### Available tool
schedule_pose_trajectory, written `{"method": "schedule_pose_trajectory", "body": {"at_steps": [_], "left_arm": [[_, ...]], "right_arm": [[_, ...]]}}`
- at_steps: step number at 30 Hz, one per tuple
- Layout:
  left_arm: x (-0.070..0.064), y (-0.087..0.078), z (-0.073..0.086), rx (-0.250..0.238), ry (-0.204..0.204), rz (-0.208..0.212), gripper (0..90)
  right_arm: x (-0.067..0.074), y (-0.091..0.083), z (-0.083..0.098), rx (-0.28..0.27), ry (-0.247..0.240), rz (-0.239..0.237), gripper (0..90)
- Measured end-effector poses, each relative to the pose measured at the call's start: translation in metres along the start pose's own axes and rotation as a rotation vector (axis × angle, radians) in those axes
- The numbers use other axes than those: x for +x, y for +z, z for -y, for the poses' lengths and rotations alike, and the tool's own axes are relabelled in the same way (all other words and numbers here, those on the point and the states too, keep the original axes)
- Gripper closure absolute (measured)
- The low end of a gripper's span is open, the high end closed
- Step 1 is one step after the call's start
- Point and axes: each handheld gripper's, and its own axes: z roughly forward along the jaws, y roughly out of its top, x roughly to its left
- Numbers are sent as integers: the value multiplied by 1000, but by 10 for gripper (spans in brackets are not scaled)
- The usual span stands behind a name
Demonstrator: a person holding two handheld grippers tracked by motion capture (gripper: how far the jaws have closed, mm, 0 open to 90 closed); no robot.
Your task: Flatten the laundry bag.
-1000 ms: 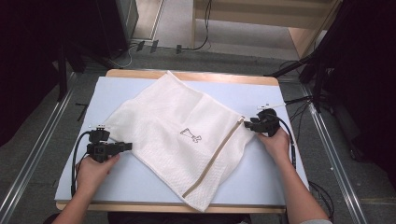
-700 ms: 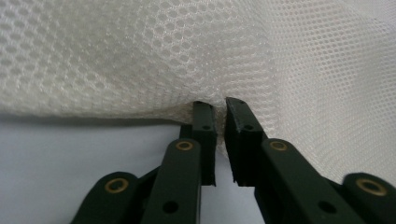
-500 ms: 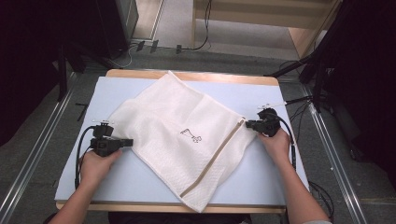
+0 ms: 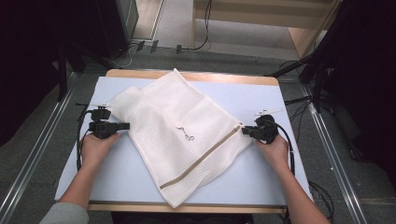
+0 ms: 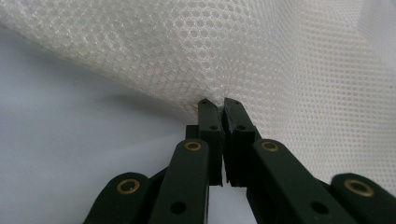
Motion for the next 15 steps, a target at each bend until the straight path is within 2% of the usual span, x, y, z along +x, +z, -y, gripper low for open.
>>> {"method": "schedule_pose_trajectory", "body": {"at_steps": [2, 5, 7, 11, 15], "left_arm": [[5, 1, -5, -2, 10, -3, 886], [9, 1, -10, -16, 25, -14, 883], [13, 2, -14, -18, 16, -15, 883], [17, 5, -21, -14, 34, -45, 881], [20, 7, -28, -22, 31, -41, 879]], "right_arm": [[7, -2, 3, 0, -13, -3, 821], [18, -6, 8, -3, -3, -14, 821], [26, -7, 10, 3, -24, -16, 820], [39, -9, 17, 13, -44, -37, 814], [53, -13, 23, 20, -79, -49, 809]]}}
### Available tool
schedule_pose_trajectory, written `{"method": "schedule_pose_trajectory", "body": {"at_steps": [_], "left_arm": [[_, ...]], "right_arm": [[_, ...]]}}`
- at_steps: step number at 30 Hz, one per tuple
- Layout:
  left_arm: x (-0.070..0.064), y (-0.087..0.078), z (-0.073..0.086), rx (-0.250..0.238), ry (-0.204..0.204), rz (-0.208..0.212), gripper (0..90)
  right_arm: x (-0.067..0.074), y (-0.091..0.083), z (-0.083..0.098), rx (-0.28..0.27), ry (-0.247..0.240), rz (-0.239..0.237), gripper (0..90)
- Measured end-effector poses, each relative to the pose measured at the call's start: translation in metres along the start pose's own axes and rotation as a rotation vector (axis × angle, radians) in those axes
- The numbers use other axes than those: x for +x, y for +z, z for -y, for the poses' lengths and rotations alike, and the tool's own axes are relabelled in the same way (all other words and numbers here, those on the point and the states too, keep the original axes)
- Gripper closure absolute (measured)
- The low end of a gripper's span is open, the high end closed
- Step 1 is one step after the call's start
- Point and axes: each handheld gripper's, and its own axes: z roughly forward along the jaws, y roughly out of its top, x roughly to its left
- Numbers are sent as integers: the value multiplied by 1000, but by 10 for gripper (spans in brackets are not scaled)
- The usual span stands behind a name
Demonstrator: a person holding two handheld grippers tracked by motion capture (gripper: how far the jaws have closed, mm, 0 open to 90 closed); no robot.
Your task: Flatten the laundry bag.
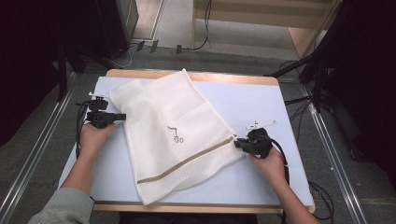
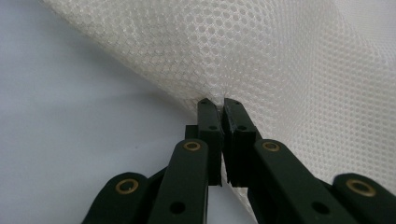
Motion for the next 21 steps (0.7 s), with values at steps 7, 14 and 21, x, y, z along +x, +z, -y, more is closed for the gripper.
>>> {"method": "schedule_pose_trajectory", "body": {"at_steps": [7, 14, 21], "left_arm": [[5, 6, -7, 15, -12, -1, 872], [-1, 1, -7, 13, 1, -15, 705], [-7, -9, -1, -17, 18, -13, 551]], "right_arm": [[25, -6, 8, 19, -61, -51, 803], [11, -19, 8, -42, -18, -7, 600], [8, -14, -3, -73, -25, -20, 589]]}}
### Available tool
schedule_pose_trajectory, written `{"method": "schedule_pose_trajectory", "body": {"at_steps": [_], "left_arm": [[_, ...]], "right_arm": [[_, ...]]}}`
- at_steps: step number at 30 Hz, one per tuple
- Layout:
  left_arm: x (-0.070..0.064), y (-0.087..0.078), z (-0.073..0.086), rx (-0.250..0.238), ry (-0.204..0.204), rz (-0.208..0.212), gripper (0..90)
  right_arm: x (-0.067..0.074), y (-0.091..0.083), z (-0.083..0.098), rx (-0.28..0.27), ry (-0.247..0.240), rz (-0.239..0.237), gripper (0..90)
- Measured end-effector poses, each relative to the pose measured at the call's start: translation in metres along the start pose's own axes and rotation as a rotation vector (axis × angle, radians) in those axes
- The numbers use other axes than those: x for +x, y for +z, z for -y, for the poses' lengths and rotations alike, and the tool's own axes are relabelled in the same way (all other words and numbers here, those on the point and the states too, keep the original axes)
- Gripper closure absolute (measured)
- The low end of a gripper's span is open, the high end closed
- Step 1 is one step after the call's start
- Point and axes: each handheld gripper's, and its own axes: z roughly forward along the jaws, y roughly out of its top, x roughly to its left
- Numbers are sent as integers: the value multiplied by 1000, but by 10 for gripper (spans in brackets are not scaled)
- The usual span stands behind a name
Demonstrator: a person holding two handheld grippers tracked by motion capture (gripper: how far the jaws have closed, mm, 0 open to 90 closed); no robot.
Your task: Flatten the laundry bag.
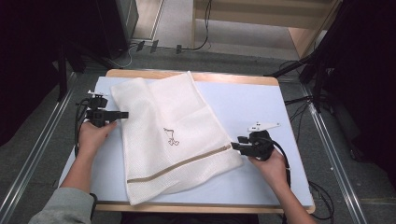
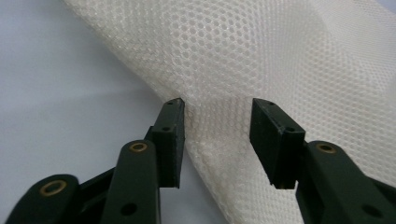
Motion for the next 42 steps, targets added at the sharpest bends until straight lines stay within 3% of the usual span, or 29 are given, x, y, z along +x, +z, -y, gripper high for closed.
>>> {"method": "schedule_pose_trajectory", "body": {"at_steps": [6, 12, 16, 22, 26, 29, 34, 37, 38, 40, 42], "left_arm": [[-6, -19, 8, -47, 38, 4, 477], [-16, -28, 20, -36, 43, 19, 446], [-22, -32, 30, -30, 35, 38, 441], [-32, -35, 43, -12, 38, 34, 439], [-39, -38, 55, -1, 33, 30, 440], [-42, -39, 64, 19, 44, 5, 444], [-37, -35, 72, 45, 25, -30, 443], [-32, -26, 74, 84, 5, -16, 450], [-33, -25, 74, 73, 9, -18, 451], [-33, -22, 73, 68, 2, 5, 500], [-34, -20, 73, 72, 16, 3, 588]], "right_arm": [[3, 9, -13, -15, -22, -3, 548], [2, 24, -26, -17, -32, -4, 543], [-3, 33, -36, -6, -7, -17, 533], [-6, 49, -47, 17, -32, -4, 545], [-10, 62, -57, 23, -14, 3, 550], [-13, 71, -62, 6, -26, 14, 550], [-19, 85, -67, 43, -6, 14, 531], [-20, 94, -67, 43, -5, 8, 528], [-19, 96, -66, 36, -11, 9, 532], [-19, 99, -66, 14, -17, 3, 565], [-17, 99, -66, 13, -30, 16, 656]]}}
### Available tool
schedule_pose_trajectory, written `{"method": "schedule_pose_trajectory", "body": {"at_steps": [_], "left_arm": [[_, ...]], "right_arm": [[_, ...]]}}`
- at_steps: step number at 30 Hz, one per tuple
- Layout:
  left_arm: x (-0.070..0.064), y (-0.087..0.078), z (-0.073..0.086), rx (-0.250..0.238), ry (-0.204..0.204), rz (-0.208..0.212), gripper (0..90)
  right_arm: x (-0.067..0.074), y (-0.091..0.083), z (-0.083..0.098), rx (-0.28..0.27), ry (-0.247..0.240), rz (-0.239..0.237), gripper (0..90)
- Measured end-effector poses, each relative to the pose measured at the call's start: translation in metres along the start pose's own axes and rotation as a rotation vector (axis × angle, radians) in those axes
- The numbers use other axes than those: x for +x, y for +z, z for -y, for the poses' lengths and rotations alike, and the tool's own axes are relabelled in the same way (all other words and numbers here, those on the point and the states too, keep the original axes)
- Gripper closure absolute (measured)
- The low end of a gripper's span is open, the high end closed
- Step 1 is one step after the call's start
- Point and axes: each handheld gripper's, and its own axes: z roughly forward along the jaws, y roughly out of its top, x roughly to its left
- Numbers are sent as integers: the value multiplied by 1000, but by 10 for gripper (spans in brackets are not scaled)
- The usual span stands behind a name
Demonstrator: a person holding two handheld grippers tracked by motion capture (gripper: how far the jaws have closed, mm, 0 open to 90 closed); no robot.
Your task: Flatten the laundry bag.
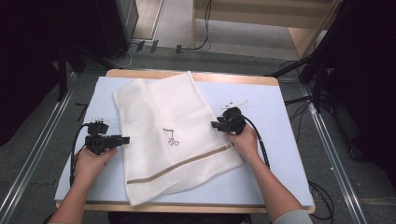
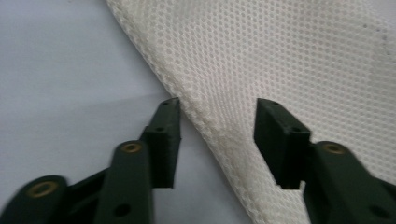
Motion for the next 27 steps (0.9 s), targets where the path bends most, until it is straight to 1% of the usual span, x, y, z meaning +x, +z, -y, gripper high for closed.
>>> {"method": "schedule_pose_trajectory", "body": {"at_steps": [1, 2, 3, 4, 5, 6, 8, 9, 10, 11, 13, 15, 18, 20, 21, 22, 23, 25, 27], "left_arm": [[-1, 1, 0, -4, -2, -3, 636], [0, 1, 0, 4, 5, -6, 681], [1, 2, 0, 13, 3, 13, 746], [2, 3, -1, 13, -16, 27, 804], [4, 4, -2, 16, -29, 41, 836], [4, 5, -3, 19, -33, 45, 852], [4, 6, -6, 15, -11, 34, 868], [4, 6, -6, 15, -11, 34, 874], [3, 7, -10, 5, -9, 26, 878], [4, 7, -13, -2, -14, 26, 879], [4, 9, -18, -7, -6, 17, 879], [5, 9, -22, -14, -2, 18, 880], [6, 9, -26, -19, -5, 28, 880], [8, 12, -31, -23, -2, 26, 879], [8, 12, -31, -23, -2, 26, 879], [10, 16, -38, -20, 2, 28, 879], [10, 18, -40, -25, 1, 26, 879], [12, 24, -47, -20, 14, 32, 877], [12, 27, -51, -32, 24, 37, 874]], "right_arm": [[1, 0, 0, 2, 2, 1, 686], [1, 0, 0, 2, 8, -2, 712], [1, 0, 0, 4, 15, 4, 747], [1, 0, 0, 6, 22, 0, 777], [1, 0, 0, 8, 38, -8, 805], [0, -1, -1, 12, 49, -15, 823], [0, -2, -1, 18, 56, -14, 839], [0, -2, -1, 18, 56, -14, 839], [1, -6, -2, 14, 40, 16, 853], [0, -7, -2, 10, 37, 28, 854], [-5, -11, -2, -4, 63, 40, 856], [-10, -15, 0, 9, 90, 45, 856], [-14, -22, 5, 15, 128, 34, 856], [-14, -26, 10, 3, 124, 36, 855], [-14, -26, 10, 3, 124, 36, 855], [-12, -32, 14, -15, 115, 43, 854], [-12, -33, 15, -9, 116, 41, 854], [-10, -34, 18, -11, 109, 50, 854], [-9, -37, 22, -9, 112, 49, 850]]}}
